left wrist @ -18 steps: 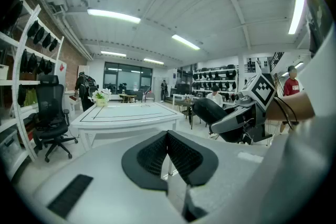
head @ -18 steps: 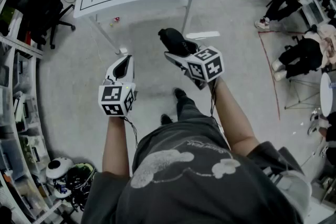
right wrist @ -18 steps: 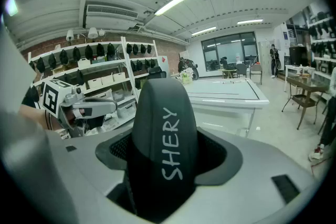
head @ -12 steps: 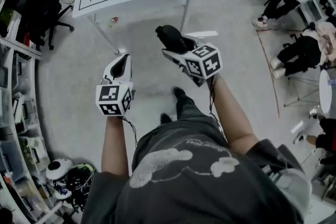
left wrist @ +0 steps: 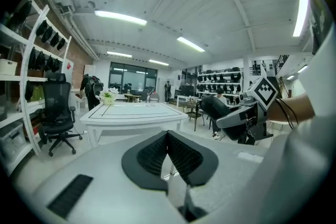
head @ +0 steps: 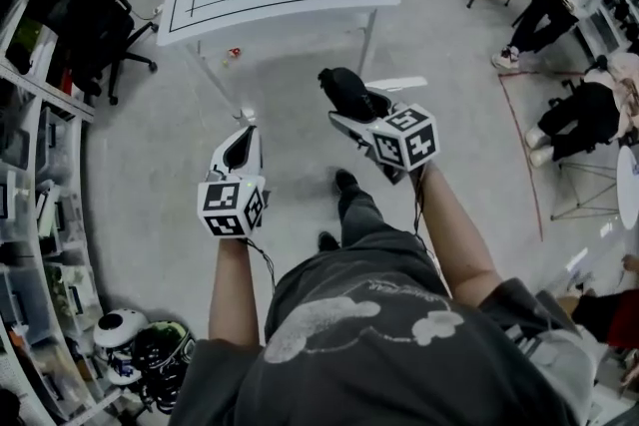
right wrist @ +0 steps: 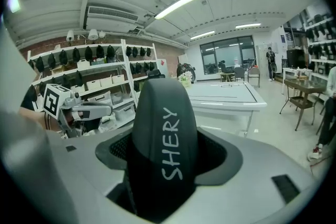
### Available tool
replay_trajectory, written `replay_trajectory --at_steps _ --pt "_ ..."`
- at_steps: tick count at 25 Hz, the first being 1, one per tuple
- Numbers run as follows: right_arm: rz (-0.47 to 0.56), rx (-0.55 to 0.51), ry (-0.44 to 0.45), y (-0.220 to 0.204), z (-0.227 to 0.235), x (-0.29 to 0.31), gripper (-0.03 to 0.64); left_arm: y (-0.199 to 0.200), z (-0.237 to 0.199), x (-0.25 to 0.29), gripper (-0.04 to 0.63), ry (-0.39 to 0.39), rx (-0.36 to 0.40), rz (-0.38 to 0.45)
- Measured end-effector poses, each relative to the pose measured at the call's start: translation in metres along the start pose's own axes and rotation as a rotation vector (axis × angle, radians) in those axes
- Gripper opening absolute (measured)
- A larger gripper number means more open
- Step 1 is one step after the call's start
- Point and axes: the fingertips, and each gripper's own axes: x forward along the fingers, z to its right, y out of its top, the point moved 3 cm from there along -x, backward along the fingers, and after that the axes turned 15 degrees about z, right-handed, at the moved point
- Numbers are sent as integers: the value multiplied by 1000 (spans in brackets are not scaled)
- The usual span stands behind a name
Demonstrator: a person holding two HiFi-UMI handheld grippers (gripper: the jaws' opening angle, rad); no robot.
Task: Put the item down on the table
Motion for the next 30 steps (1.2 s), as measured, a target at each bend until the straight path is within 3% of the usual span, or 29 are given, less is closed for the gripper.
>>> replay_trajectory --at_steps 10,16,21,30 --pt "-12 53 11 1 52 74 331 -1 -61 37 2 92 -7 -14" --pt "-40 64 63 19 104 156 331 0 -108 117 2 140 -23 -40" --pt "-73 11 126 45 143 219 331 4 -135 177 2 175 -36 -57" --pt "-100 -24 219 75 195 305 331 19 -188 247 2 263 -11 -48"
